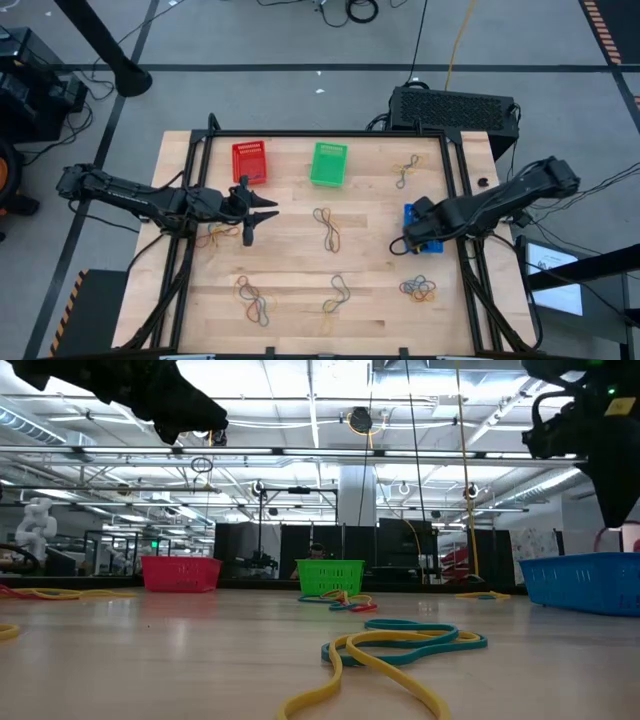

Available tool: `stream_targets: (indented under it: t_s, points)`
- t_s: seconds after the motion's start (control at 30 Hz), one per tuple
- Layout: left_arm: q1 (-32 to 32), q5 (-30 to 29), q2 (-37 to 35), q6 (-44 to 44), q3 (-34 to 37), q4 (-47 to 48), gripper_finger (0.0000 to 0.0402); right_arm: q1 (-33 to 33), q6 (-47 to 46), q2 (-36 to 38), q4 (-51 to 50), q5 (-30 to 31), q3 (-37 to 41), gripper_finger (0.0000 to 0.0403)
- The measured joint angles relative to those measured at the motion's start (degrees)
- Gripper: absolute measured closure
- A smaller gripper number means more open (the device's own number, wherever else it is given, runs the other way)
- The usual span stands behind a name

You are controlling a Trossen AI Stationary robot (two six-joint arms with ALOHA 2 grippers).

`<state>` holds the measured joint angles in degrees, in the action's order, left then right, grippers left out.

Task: Sort rubber bands into baskets
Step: Put the red rubber band into the blue bin

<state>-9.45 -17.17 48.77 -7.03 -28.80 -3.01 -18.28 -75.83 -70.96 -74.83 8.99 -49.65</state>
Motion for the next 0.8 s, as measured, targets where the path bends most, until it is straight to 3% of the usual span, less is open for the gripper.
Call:
stream_targets:
  t_s: [0.43, 0.6, 0.8]
  points:
    - [0.0, 0.1, 0.0, 0.4, 0.0, 0.1, 0.0291, 0.0, 1.9, -2.3, 1.8, 0.1, 0.0, 0.0403]
    - [0.0, 4.3, 0.7, 0.3, 0.0, -1.8, 0.0291, 0.0, 3.5, -2.3, 2.3, -0.4, 0.0, 0.0398]
    - [-0.1, 8.1, 2.6, 0.3, 0.0, -2.1, 0.0291, 0.0, 4.5, -2.3, 2.2, -0.7, 0.0, 0.0365]
